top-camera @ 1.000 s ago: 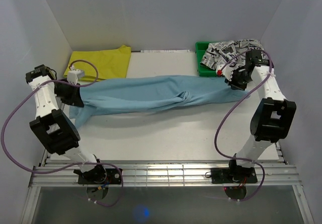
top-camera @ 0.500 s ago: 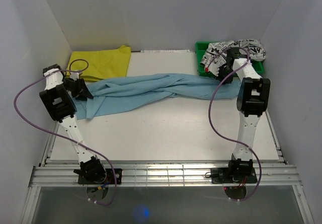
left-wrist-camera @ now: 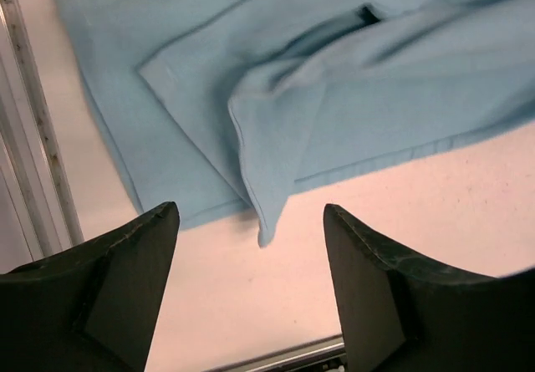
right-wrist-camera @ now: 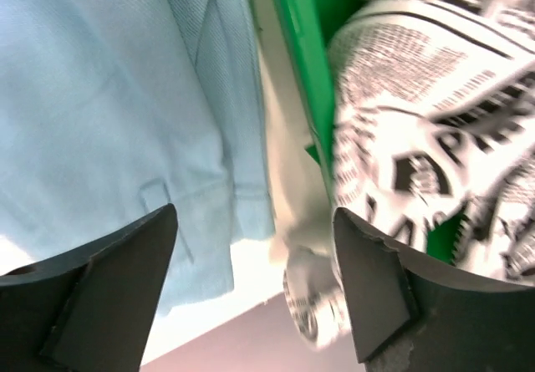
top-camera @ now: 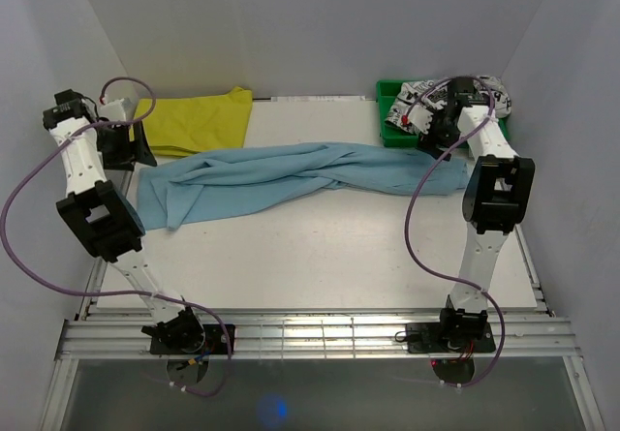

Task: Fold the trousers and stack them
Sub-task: Flatten the trousers out

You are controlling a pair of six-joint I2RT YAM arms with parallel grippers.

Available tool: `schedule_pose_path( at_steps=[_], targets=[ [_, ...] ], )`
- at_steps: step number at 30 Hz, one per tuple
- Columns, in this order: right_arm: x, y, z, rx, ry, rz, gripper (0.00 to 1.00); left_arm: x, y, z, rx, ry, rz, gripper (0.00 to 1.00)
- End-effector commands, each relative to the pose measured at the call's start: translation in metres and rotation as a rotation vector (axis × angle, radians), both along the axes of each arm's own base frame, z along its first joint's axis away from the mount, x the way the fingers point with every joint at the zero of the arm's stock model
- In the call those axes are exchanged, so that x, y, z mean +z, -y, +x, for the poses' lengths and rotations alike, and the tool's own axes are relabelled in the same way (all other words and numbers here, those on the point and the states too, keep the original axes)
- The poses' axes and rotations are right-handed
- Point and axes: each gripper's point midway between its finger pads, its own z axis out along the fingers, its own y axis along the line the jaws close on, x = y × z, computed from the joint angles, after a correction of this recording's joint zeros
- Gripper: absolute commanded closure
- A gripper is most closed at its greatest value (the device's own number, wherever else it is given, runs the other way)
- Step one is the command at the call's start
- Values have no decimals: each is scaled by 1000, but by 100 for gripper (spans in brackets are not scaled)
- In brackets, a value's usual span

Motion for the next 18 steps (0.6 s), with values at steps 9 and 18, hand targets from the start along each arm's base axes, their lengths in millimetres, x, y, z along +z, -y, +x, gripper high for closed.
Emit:
schedule_pose_path(
  at_steps=[9,18],
  targets=[
    [18,-35,-73,-1,-164,141,31,-59,52,-93,-32,-168,-55,19],
    [-19,-71,-93,25,-231,159,37,-87,57,-94,2,-187,-70,19]
  ],
)
